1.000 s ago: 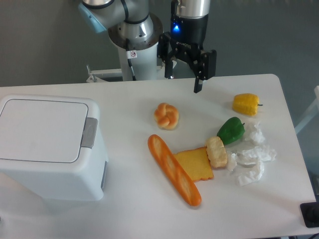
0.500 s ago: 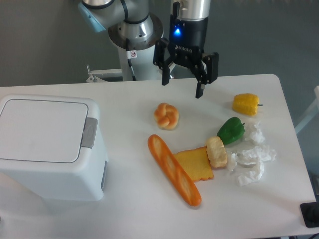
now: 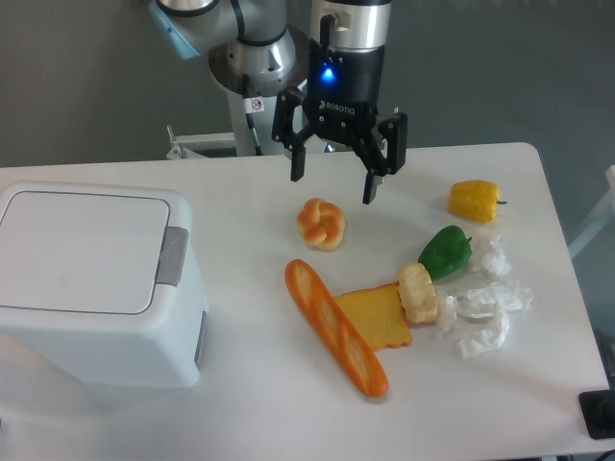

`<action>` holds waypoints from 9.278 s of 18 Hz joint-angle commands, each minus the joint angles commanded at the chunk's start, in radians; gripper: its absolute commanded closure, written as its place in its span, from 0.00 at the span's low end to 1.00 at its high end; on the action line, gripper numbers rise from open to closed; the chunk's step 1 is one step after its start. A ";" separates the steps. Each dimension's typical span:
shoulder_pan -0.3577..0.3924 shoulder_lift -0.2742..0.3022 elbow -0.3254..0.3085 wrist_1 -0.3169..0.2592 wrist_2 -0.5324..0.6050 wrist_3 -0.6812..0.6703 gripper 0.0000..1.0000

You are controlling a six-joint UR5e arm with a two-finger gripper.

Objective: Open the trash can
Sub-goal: 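Move the open gripper toward the gray latch on the white trash can, then lower a gripper finger onto the gray latch and press it, then hold the press on the latch as the lid springs up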

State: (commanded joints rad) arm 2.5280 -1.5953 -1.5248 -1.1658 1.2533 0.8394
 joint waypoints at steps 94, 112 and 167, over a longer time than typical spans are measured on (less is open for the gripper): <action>-0.138 -0.158 -0.005 0.008 -0.229 -0.576 0.00; -0.138 -0.161 -0.008 0.009 -0.229 -0.576 0.00; -0.140 -0.167 -0.008 0.011 -0.229 -0.576 0.00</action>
State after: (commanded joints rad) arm 2.3884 -1.7625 -1.5325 -1.1551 1.0247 0.2638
